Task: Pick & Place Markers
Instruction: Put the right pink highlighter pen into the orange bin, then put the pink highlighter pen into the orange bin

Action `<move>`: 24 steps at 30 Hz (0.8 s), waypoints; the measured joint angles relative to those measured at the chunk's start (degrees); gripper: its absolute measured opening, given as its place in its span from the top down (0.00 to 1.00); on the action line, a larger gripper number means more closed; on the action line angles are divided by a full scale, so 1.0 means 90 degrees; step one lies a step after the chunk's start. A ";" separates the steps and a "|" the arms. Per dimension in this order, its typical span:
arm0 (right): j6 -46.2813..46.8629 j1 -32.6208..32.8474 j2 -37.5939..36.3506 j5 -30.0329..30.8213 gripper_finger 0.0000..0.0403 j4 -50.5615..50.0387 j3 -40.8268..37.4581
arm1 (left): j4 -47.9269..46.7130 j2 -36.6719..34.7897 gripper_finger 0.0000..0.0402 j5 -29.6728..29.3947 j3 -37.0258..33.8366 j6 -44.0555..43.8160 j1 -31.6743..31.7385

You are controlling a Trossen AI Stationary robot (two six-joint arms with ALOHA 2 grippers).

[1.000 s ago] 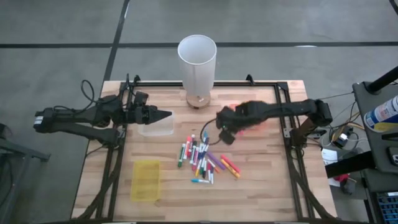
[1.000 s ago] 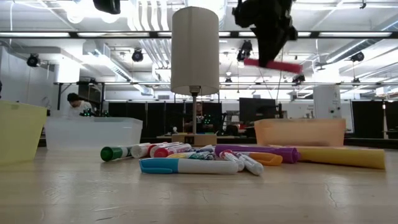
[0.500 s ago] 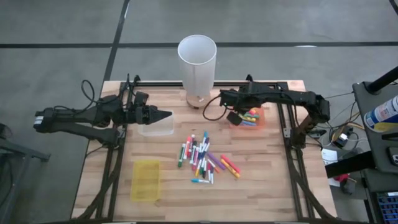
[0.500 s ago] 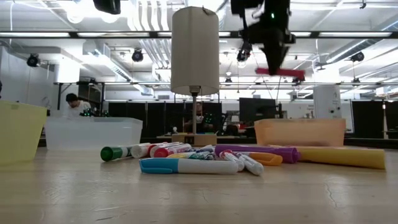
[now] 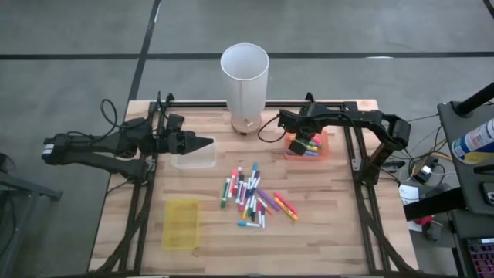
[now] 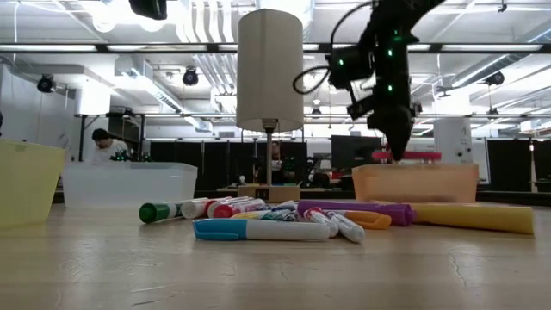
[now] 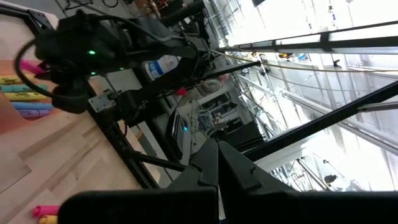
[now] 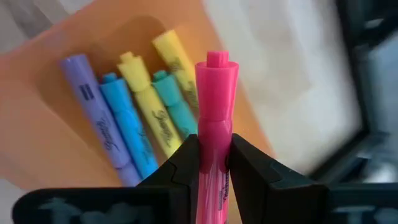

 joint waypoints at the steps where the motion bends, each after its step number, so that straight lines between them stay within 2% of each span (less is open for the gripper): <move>1: 0.0000 -0.0051 0.0002 -0.0117 0.83 0.0146 -0.0117 | 0.0000 0.0002 1.00 -0.0023 0.0000 0.0000 0.0000; 9: 0.0276 -0.0109 0.0002 -0.0201 0.75 0.0313 -0.0530 | -0.0002 0.0002 1.00 -0.0125 0.0000 0.0000 -0.0002; 16: 0.0594 -0.0113 0.0002 -0.0459 0.65 0.0060 -0.0322 | 0.0000 0.0002 1.00 -0.0127 0.0000 -0.0002 0.0000; 20: 0.1168 -0.0087 0.0002 -0.0970 0.62 -0.0528 0.0213 | -0.0002 0.0005 1.00 -0.0089 -0.0001 -0.0177 0.0002; 24: 0.1904 0.0117 -0.0037 -0.2141 0.63 -0.0671 0.0834 | -0.0002 0.0005 1.00 0.0017 0.0000 -0.0214 0.0002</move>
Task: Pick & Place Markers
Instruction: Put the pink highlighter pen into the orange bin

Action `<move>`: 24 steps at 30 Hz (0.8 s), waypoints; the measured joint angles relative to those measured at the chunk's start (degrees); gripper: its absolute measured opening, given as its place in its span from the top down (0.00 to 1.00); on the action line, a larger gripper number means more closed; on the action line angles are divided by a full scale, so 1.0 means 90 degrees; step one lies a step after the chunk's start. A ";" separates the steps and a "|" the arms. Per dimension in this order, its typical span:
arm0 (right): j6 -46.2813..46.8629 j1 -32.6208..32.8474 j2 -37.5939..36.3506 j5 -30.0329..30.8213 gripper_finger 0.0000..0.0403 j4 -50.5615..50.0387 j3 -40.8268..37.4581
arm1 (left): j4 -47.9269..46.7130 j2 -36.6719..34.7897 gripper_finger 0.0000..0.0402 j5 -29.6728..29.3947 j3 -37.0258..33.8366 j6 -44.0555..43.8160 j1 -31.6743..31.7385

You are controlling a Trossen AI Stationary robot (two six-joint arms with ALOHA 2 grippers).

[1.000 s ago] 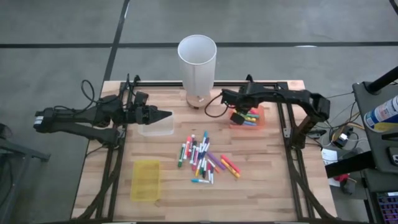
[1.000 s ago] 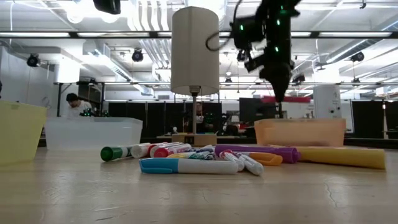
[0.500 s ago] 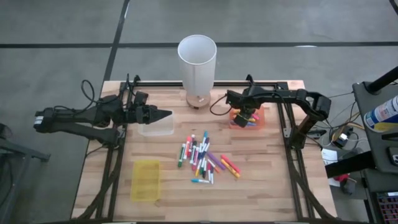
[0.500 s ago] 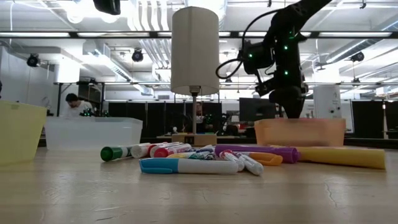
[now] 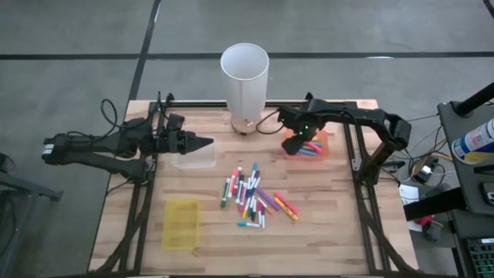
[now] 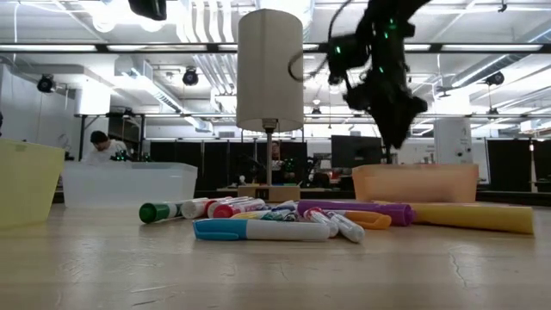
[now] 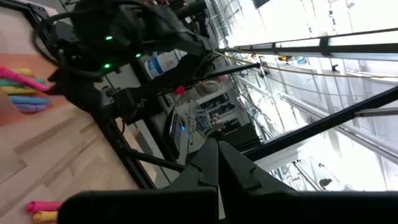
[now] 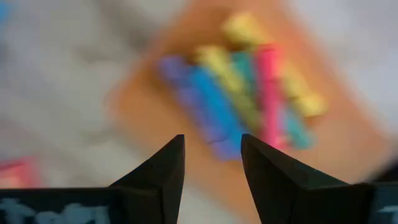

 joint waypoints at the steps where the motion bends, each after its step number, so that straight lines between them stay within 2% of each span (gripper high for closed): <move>1: 0.0192 0.0085 0.0000 -0.0284 0.63 0.0009 0.0161 | 0.0000 0.0000 1.00 0.0020 0.0000 0.0000 0.0000; 4: 0.0676 0.0436 -0.0001 -0.0740 0.65 0.0014 0.0567 | -0.0014 0.0000 1.00 0.0038 0.0000 0.0047 0.0000; 10: 0.1325 0.1449 -0.0003 -0.0772 0.68 0.0035 0.1175 | -0.0028 0.0002 1.00 0.0038 0.0000 0.0532 0.0000; 17: 0.1632 0.2608 -0.0005 -0.0071 0.70 0.0513 0.1240 | -0.0015 0.0078 1.00 -0.0371 0.0000 0.0546 0.0000; 24: 0.1542 0.3144 -0.0005 0.0094 0.69 0.0665 0.1027 | -0.0011 0.0348 1.00 -0.0885 0.0000 0.0719 -0.0003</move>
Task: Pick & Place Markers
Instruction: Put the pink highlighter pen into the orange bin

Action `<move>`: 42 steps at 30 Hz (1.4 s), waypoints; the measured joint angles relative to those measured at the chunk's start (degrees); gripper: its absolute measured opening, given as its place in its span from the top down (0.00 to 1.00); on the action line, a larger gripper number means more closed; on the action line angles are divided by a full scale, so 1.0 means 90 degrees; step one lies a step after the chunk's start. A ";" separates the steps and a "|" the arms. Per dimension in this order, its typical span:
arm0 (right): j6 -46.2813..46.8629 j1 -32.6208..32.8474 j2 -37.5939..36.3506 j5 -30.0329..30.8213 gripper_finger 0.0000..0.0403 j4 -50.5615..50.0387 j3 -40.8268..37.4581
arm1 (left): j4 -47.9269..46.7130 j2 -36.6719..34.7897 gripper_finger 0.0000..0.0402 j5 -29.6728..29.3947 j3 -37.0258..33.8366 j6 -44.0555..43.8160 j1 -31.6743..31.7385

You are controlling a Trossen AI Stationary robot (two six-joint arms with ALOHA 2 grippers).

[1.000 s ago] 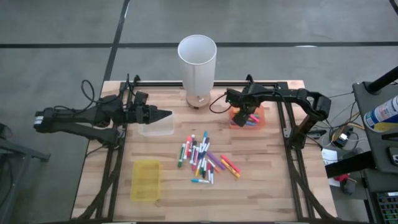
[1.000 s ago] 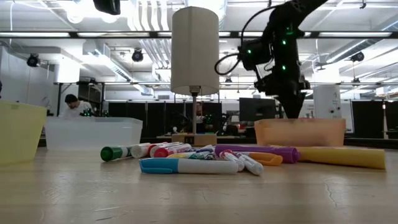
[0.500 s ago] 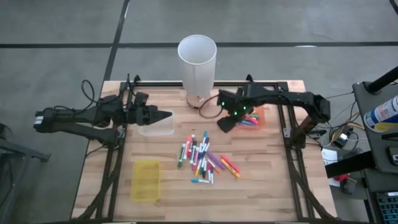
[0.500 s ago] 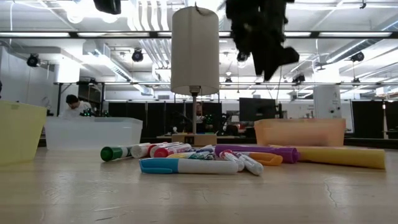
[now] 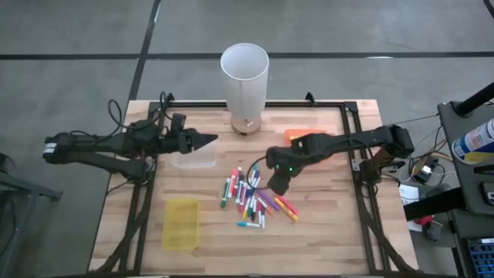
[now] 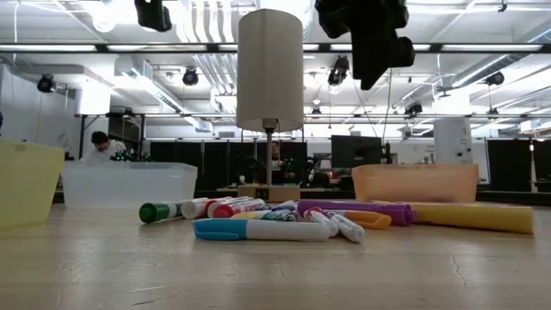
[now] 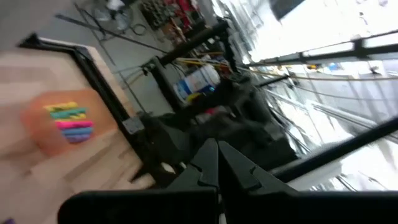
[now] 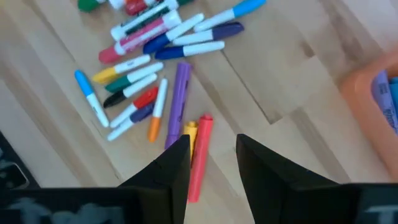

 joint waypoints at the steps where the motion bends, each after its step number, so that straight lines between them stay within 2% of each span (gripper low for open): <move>1: -0.0042 0.0047 0.0001 -0.0001 0.70 0.0002 -0.0041 | 0.0002 0.0055 1.00 -0.0089 0.0000 -0.0014 0.0000; 6: 0.0016 0.0209 0.0002 -0.0005 0.71 0.0219 -0.0321 | 0.0094 0.0361 1.00 -0.0387 0.0000 -0.0263 0.0000; 14: 0.0143 0.0251 0.0002 -0.0003 0.70 0.0799 -0.0855 | 0.0485 0.0757 1.00 -0.0415 0.0000 -0.0568 0.0003; 25: 0.2033 0.0342 0.0005 -0.0093 0.70 0.1499 -0.2012 | 0.0657 0.0672 1.00 -0.0364 0.0000 -0.0668 0.0003; 29: 0.2421 0.0351 0.0005 -0.0278 0.66 0.1566 -0.2139 | 0.0652 0.0629 1.00 -0.0022 0.0000 -0.0668 0.0003; 37: 0.2585 0.0351 0.0002 -0.0361 0.48 0.2090 -0.2337 | 0.0643 0.0585 1.00 0.0389 0.0000 -0.0653 -0.0002; 42: 0.2292 0.0448 0.0022 -0.0240 0.47 0.2702 -0.2649 | 0.0647 0.0558 1.00 0.0525 0.0000 -0.0653 -0.0002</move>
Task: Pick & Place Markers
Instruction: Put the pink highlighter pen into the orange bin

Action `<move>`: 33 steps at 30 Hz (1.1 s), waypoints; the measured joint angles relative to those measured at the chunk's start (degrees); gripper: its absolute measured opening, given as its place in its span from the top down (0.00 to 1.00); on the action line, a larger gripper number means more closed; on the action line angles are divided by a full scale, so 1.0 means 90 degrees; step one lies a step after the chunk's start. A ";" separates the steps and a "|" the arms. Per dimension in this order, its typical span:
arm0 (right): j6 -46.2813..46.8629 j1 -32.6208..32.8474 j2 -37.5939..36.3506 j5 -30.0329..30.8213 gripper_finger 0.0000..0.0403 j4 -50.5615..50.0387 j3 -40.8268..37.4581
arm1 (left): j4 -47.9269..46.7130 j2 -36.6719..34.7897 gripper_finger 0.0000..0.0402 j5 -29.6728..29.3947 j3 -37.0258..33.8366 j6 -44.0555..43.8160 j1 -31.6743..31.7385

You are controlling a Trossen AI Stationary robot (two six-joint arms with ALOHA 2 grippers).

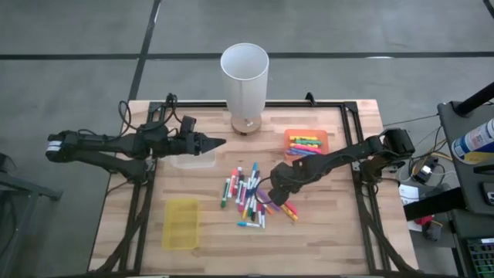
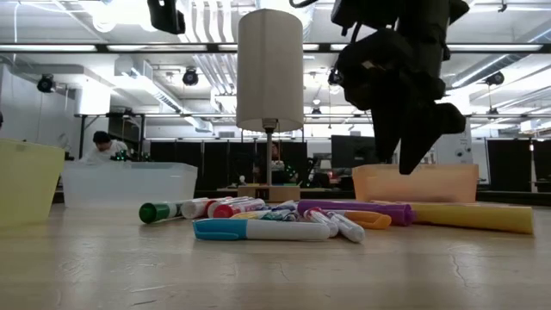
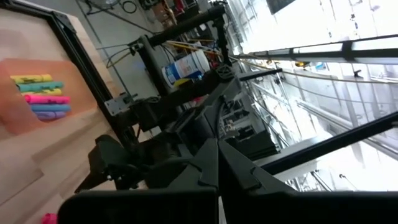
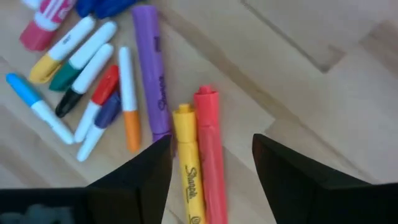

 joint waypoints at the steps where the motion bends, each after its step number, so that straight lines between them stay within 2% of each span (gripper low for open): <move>1: 0.0009 0.0017 0.0000 0.0028 0.47 0.0055 -0.0042 | -0.0006 -0.0006 1.00 0.0037 0.0000 0.0000 0.0002; 18: -0.0088 0.0504 0.0204 0.0061 0.48 0.0339 -0.0447 | -0.0012 -0.0012 1.00 0.0099 0.0000 -0.0068 0.0005; 33: -0.0069 0.0685 0.1027 0.0047 0.48 0.0157 -0.0018 | -0.0007 -0.0015 1.00 0.0117 0.0000 -0.0070 0.0005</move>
